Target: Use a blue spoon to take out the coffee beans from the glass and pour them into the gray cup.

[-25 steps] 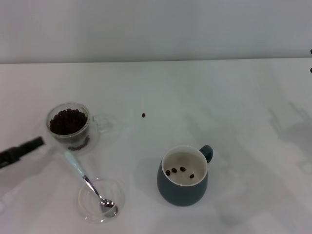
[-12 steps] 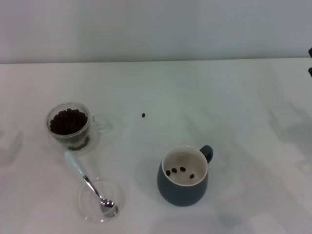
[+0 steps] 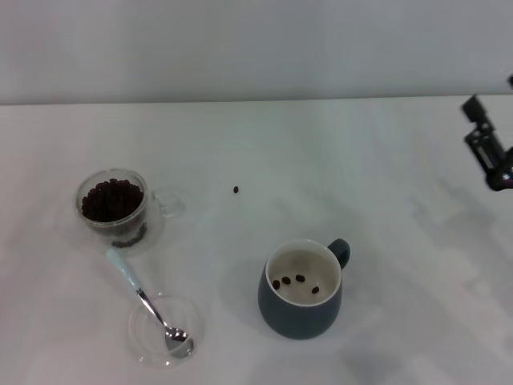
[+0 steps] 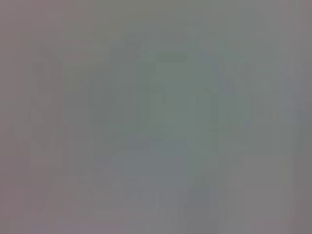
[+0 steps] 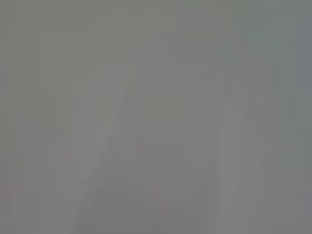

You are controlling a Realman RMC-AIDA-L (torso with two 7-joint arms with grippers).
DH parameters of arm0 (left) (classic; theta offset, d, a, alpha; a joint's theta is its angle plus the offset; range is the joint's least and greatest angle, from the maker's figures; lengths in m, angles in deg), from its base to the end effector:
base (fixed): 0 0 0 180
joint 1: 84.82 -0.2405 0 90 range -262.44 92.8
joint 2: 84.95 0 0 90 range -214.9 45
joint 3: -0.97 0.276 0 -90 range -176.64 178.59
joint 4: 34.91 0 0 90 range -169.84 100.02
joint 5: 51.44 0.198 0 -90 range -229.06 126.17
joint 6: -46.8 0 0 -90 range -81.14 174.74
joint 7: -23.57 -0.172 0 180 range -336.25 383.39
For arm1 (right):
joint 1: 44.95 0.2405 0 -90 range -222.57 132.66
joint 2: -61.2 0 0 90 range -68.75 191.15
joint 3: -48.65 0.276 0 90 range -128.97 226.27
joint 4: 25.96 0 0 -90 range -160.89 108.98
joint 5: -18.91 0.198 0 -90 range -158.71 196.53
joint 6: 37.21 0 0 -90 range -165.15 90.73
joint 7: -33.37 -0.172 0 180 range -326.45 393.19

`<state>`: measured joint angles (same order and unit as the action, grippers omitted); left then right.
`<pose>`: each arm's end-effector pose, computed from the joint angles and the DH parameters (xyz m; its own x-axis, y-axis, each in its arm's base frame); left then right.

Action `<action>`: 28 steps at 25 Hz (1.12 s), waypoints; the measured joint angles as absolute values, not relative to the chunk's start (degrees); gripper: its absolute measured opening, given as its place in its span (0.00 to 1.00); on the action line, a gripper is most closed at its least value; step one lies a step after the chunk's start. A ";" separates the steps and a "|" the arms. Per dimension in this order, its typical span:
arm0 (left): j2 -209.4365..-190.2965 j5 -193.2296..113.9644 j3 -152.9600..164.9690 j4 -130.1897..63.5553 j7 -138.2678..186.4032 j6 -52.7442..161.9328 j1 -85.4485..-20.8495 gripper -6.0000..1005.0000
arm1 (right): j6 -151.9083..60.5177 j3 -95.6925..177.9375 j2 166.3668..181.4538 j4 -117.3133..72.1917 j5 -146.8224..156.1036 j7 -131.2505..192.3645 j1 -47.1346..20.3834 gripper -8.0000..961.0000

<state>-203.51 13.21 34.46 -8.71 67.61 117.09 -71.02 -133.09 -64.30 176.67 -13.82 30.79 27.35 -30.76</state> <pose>-0.3834 0.3194 0.0708 0.6664 -0.0277 0.7451 0.7303 -0.1773 -0.6597 0.2970 0.2808 0.0194 0.6738 0.4478 -0.5878 -0.4715 -0.3520 -0.8086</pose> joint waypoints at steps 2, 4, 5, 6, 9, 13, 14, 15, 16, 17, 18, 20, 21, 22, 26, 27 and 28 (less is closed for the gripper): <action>-203.51 11.24 33.15 -8.98 63.57 116.51 -70.47 0.56 | -133.05 -66.23 176.68 -12.28 31.01 27.34 -31.06 0.63; -203.51 9.33 32.09 -9.84 59.59 115.49 -69.48 0.56 | -132.82 -67.59 176.72 -11.50 31.08 27.32 -31.24 0.63; -203.49 8.18 31.63 -10.67 57.18 114.87 -68.74 0.56 | -132.65 -68.12 176.73 -11.34 31.09 27.30 -31.23 0.63; -203.46 7.16 31.35 -11.60 55.07 114.30 -68.08 0.56 | -131.98 -68.65 176.76 -11.28 31.10 27.27 -31.14 0.63; -203.45 4.21 30.79 -13.88 50.10 113.06 -66.52 0.56 | -129.22 -69.50 176.84 -10.45 31.11 27.24 -30.81 0.63; -203.68 0.40 30.66 -15.48 48.66 112.93 -66.22 0.56 | -128.15 -69.48 176.83 -9.70 31.09 27.34 -30.84 0.63; -203.77 -1.13 30.66 -15.98 48.81 113.23 -66.22 0.56 | -128.55 -69.14 176.75 -9.69 31.17 27.36 -30.91 0.63; -203.83 -2.46 30.68 -16.52 48.95 113.61 -66.22 0.56 | -128.99 -68.81 176.68 -9.71 31.22 27.37 -31.00 0.63; -203.88 -3.62 30.77 -17.01 49.02 114.02 -66.27 0.56 | -129.64 -68.28 176.61 -9.87 31.31 27.37 -31.11 0.63; -203.90 -4.42 30.87 -17.55 48.85 114.59 -66.32 0.56 | -130.24 -67.68 176.56 -10.15 31.36 27.37 -31.23 0.63; -203.93 -4.89 30.96 -18.02 48.35 115.08 -66.34 0.56 | -130.86 -66.92 176.52 -10.53 31.40 27.38 -31.38 0.63; -203.98 -5.14 31.03 -18.99 46.77 115.67 -66.03 0.56 | -131.86 -65.74 176.47 -11.16 31.47 27.38 -31.66 0.63; -204.00 -5.17 31.00 -19.70 45.83 115.89 -65.70 0.56 | -132.67 -65.23 176.45 -11.67 31.50 27.39 -31.85 0.63; -204.04 -5.18 31.00 -20.53 45.06 116.11 -65.33 0.56 | -133.46 -65.05 176.45 -12.19 31.53 27.48 -31.96 0.63; -204.07 -7.06 30.78 -24.51 42.68 117.22 -63.68 0.56 | -135.76 -64.32 176.41 -14.99 32.09 28.01 -32.09 0.63; -204.09 -7.58 30.80 -25.42 42.01 117.60 -63.34 0.56 | -135.84 -64.27 176.38 -15.72 32.29 28.49 -32.05 0.63; -204.14 -7.92 30.84 -26.41 41.11 118.15 -63.02 0.56 | -135.84 -64.26 176.36 -16.33 32.43 29.30 -31.98 0.63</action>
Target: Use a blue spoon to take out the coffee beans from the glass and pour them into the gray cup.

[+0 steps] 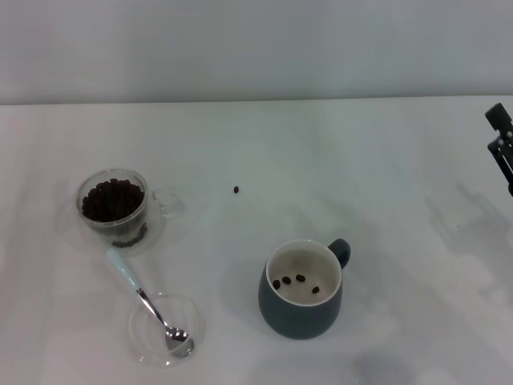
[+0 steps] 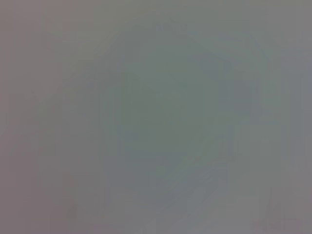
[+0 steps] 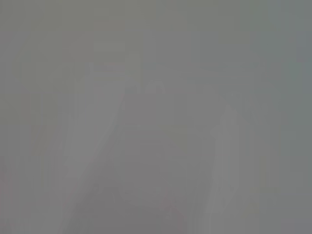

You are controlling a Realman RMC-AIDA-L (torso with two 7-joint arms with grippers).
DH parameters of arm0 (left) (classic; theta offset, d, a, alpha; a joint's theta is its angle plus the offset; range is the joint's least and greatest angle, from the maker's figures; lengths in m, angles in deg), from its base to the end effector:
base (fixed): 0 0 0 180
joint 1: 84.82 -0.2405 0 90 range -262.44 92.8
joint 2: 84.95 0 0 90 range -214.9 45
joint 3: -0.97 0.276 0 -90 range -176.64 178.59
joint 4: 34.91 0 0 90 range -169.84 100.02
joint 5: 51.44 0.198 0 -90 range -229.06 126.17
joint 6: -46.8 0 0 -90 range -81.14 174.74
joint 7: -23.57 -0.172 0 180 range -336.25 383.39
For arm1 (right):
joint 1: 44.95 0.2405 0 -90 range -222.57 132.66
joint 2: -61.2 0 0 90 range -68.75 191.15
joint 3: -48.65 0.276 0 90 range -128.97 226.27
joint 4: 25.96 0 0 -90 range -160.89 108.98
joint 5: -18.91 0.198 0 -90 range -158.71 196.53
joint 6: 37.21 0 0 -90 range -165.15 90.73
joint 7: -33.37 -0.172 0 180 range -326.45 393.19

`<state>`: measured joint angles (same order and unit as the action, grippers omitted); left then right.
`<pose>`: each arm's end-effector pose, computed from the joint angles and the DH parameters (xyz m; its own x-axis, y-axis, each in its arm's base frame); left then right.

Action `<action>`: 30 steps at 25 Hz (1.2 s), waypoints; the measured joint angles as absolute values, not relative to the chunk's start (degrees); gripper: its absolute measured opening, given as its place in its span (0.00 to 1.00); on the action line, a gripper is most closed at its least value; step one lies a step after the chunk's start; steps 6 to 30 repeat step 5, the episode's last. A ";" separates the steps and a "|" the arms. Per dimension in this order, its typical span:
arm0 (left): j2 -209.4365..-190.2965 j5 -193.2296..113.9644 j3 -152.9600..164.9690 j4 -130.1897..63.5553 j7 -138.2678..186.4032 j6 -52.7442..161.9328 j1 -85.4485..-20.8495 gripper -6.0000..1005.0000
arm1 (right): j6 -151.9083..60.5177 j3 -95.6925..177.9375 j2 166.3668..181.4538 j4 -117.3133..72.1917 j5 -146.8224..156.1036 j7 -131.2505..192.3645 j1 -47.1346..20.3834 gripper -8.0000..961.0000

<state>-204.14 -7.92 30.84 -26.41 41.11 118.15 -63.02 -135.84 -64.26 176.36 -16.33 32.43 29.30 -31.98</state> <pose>-0.3830 0.3407 0.0604 0.7106 -0.1365 0.6902 0.7029 0.0927 -0.7053 0.3099 0.2686 0.0283 0.7041 0.4556 -0.5446 -0.4565 -0.2970 -0.8387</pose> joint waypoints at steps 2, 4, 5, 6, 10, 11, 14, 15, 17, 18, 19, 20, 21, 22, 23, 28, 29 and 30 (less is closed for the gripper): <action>-204.20 -8.27 30.78 -28.69 38.91 119.48 -62.46 0.56 | -135.60 -64.26 176.33 -17.16 32.55 31.25 -31.89 0.63; -204.29 -8.51 30.70 -30.18 37.13 120.17 -62.12 0.56 | -135.20 -64.26 176.34 -17.52 32.59 33.26 -31.83 0.63; -204.34 -8.74 30.69 -30.69 36.50 120.40 -61.94 0.56 | -135.16 -64.26 176.36 -17.60 32.59 33.73 -31.83 0.63; -204.34 -8.74 30.69 -30.69 36.50 120.40 -61.94 0.56 | -135.16 -64.26 176.36 -17.60 32.59 33.73 -31.83 0.63; -204.34 -8.74 30.69 -30.69 36.50 120.40 -61.94 0.56 | -135.16 -64.26 176.36 -17.60 32.59 33.73 -31.83 0.63; -204.34 -8.74 30.69 -30.69 36.50 120.40 -61.94 0.56 | -135.16 -64.26 176.36 -17.60 32.59 33.73 -31.83 0.63; -204.34 -8.74 30.69 -30.69 36.50 120.40 -61.94 0.56 | -135.16 -64.26 176.36 -17.60 32.59 33.73 -31.83 0.63; -204.34 -8.74 30.69 -30.69 36.50 120.40 -61.94 0.56 | -135.16 -64.26 176.36 -17.60 32.59 33.73 -31.83 0.63; -204.34 -8.74 30.69 -30.69 36.50 120.40 -61.94 0.56 | -135.16 -64.26 176.36 -17.60 32.59 33.73 -31.83 0.63; -204.34 -8.74 30.69 -30.69 36.50 120.40 -61.94 0.56 | -135.16 -64.26 176.36 -17.60 32.59 33.73 -31.83 0.63; -204.34 -8.74 30.69 -30.69 36.50 120.40 -61.94 0.56 | -135.16 -64.26 176.36 -17.60 32.59 33.73 -31.83 0.63; -204.34 -8.74 30.69 -30.69 36.50 120.40 -61.94 0.56 | -135.16 -64.26 176.36 -17.60 32.59 33.73 -31.83 0.63; -204.34 -8.74 30.69 -30.69 36.50 120.40 -61.94 0.56 | -135.16 -64.26 176.36 -17.60 32.59 33.73 -31.83 0.63; -204.34 -8.74 30.69 -30.69 36.50 120.40 -61.94 0.56 | -135.16 -64.26 176.36 -17.60 32.59 33.73 -31.83 0.63; -204.34 -8.74 30.69 -30.69 36.50 120.40 -61.94 0.56 | -135.16 -64.26 176.36 -17.60 32.59 33.73 -31.83 0.63; -204.34 -8.74 30.69 -30.69 36.50 120.40 -61.94 0.56 | -135.16 -64.26 176.36 -17.60 32.59 33.73 -31.83 0.63; -204.34 -8.74 30.69 -30.69 36.50 120.40 -61.94 0.56 | -135.16 -64.26 176.36 -17.60 32.59 33.73 -31.83 0.63; -204.34 -8.74 30.69 -30.69 36.50 120.40 -61.94 0.56 | -135.16 -64.26 176.36 -17.60 32.59 33.73 -31.83 0.63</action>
